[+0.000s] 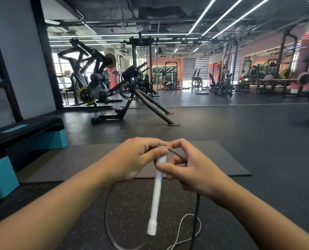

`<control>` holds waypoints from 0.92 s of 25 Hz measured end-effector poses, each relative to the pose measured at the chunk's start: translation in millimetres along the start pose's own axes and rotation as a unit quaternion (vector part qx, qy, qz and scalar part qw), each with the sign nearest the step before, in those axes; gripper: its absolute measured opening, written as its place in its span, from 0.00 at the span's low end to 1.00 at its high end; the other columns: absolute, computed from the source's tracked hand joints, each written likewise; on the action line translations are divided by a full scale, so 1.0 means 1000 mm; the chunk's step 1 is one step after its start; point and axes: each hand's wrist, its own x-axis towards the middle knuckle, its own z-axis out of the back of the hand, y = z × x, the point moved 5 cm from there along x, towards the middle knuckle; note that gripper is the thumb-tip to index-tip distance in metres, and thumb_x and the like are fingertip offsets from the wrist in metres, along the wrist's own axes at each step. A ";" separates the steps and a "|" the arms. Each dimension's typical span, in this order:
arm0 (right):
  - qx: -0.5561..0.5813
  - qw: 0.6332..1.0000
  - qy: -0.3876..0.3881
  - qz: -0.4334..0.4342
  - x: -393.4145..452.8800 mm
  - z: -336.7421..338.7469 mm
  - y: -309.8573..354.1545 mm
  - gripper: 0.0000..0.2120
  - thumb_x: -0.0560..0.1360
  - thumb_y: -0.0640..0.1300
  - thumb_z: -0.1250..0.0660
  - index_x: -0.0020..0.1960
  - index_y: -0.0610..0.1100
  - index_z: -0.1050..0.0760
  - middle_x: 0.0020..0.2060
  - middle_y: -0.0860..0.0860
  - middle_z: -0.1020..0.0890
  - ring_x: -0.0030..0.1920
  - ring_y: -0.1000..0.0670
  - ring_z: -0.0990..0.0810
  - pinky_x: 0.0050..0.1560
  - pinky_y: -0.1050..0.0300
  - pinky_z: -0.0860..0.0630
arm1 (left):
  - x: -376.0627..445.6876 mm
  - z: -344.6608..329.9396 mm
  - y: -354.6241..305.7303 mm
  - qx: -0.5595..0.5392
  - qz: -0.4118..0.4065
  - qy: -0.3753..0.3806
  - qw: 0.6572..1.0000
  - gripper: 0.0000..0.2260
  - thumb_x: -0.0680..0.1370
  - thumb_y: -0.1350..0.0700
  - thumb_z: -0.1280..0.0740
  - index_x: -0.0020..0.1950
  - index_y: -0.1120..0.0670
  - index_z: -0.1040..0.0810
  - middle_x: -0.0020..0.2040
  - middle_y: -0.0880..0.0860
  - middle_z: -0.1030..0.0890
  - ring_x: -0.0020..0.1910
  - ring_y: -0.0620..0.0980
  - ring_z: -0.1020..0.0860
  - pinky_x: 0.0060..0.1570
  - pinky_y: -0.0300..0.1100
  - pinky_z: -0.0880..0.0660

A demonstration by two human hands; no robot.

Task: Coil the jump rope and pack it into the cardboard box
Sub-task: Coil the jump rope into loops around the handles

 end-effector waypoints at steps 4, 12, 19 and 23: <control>0.019 0.997 0.043 -0.058 -0.013 -0.010 -0.004 0.16 0.81 0.54 0.34 0.50 0.40 0.21 0.27 0.56 0.17 0.24 0.51 0.39 0.26 0.57 0.38 | -0.005 0.000 0.001 -0.078 0.009 -0.028 0.997 0.11 0.84 0.52 0.39 0.60 0.51 0.19 0.32 0.38 0.18 0.26 0.34 0.27 0.29 0.28 0.34; 0.008 0.986 0.139 -0.095 -0.014 -0.008 0.001 0.11 0.80 0.48 0.29 0.52 0.40 0.23 0.26 0.53 0.29 0.25 0.53 0.42 0.26 0.60 0.43 | -0.014 -0.002 0.015 -0.131 0.081 -0.026 0.988 0.10 0.85 0.49 0.43 0.53 0.46 0.23 0.34 0.60 0.27 0.30 0.49 0.33 0.32 0.49 0.33; -0.234 0.961 0.148 0.016 -0.001 0.005 0.019 0.09 0.79 0.43 0.32 0.45 0.37 0.22 0.34 0.51 0.22 0.37 0.54 0.26 0.42 0.54 0.30 | -0.005 0.004 -0.042 0.344 -0.070 0.075 0.933 0.09 0.80 0.43 0.41 0.50 0.47 0.27 0.44 0.46 0.23 0.43 0.44 0.26 0.38 0.35 0.35; -0.258 0.954 0.152 0.025 -0.002 0.016 0.030 0.12 0.78 0.51 0.28 0.45 0.42 0.18 0.34 0.48 0.20 0.35 0.56 0.26 0.39 0.57 0.32 | 0.002 -0.010 -0.022 0.228 -0.002 0.227 0.947 0.17 0.83 0.40 0.45 0.54 0.50 0.23 0.40 0.44 0.22 0.35 0.39 0.26 0.38 0.35 0.29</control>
